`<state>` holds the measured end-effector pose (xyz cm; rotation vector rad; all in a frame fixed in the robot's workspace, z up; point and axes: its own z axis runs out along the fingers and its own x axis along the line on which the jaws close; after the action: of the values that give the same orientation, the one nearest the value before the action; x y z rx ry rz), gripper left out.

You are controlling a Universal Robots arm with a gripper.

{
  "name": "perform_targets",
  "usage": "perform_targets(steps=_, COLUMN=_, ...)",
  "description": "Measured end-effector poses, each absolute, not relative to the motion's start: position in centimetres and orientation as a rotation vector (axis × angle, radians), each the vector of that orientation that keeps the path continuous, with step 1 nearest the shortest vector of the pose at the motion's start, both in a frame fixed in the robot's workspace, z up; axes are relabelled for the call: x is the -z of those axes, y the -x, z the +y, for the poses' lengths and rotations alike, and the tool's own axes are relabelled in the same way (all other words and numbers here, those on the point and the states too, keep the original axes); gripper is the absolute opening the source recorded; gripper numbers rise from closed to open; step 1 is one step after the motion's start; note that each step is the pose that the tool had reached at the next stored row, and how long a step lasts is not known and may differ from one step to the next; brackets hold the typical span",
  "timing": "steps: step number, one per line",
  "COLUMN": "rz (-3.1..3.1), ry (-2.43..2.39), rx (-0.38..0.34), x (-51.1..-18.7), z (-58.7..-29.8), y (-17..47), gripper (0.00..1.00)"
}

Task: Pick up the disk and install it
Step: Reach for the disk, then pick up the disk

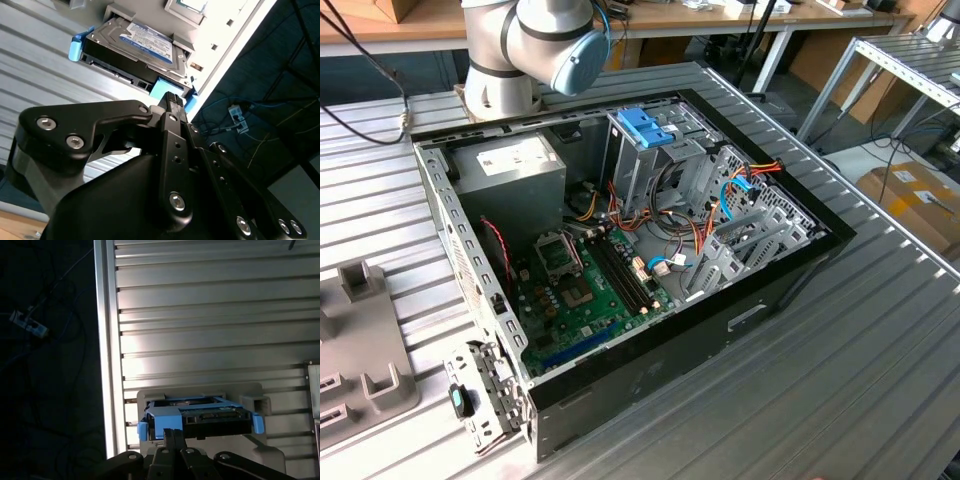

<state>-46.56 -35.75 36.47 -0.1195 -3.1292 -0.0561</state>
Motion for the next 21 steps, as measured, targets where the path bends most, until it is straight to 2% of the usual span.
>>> perform_targets(steps=21, rz=-3.128, ry=0.114, rx=0.025, x=-35.74, z=-35.75, y=46.37, gripper=0.11)
